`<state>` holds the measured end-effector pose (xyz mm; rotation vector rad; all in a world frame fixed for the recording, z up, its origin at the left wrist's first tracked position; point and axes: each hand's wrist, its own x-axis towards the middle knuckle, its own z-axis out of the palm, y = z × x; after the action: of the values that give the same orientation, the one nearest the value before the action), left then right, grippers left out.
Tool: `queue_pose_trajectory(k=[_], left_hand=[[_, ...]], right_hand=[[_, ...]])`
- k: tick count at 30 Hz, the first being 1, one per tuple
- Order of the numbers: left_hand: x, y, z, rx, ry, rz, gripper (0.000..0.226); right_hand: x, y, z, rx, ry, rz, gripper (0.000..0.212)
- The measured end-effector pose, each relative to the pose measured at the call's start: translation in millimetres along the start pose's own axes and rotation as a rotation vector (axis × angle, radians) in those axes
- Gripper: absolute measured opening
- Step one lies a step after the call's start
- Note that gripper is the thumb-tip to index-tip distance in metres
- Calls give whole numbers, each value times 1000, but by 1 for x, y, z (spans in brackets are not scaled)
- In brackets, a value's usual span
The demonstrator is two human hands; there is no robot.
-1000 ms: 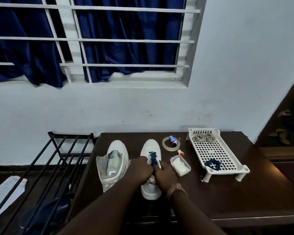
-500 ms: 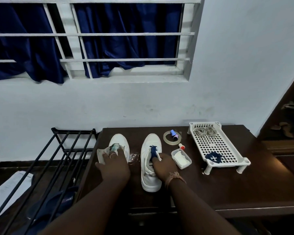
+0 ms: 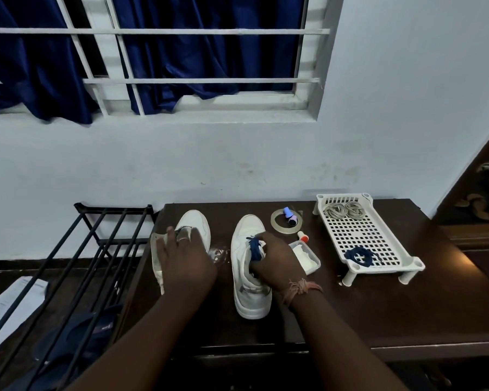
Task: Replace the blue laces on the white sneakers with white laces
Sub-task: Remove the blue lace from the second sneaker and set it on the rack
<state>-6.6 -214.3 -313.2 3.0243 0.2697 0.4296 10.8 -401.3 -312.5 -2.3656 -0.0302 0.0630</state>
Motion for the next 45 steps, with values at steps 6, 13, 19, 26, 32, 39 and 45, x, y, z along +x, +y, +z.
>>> queue_pose_trajectory(k=[6,13,19,26,32,39,45], left_hand=[[-4,39,-5,-762,-311,-19,23],[8,36,3,-800,-425,-26,30],[13,41,-8,-757,-512,-15,25],[17,38,1,-757,-487,38,58],[18,46,7,-804,-218,277,43],[23,47,0,-1131,-127,-77,8],[24,48,-2,-979,-43,230,39]], right_hand=[[3,1,12,-225,91,-157,36],[3,1,9,-219,129,-155,17],[12,-10,-33,-64,-48,11,26],[8,-8,-64,432,-82,54,22],[9,-10,-67,859,-150,141,18],[13,-7,-75,991,-4,78,20],[8,-8,-73,869,-80,-66,11]])
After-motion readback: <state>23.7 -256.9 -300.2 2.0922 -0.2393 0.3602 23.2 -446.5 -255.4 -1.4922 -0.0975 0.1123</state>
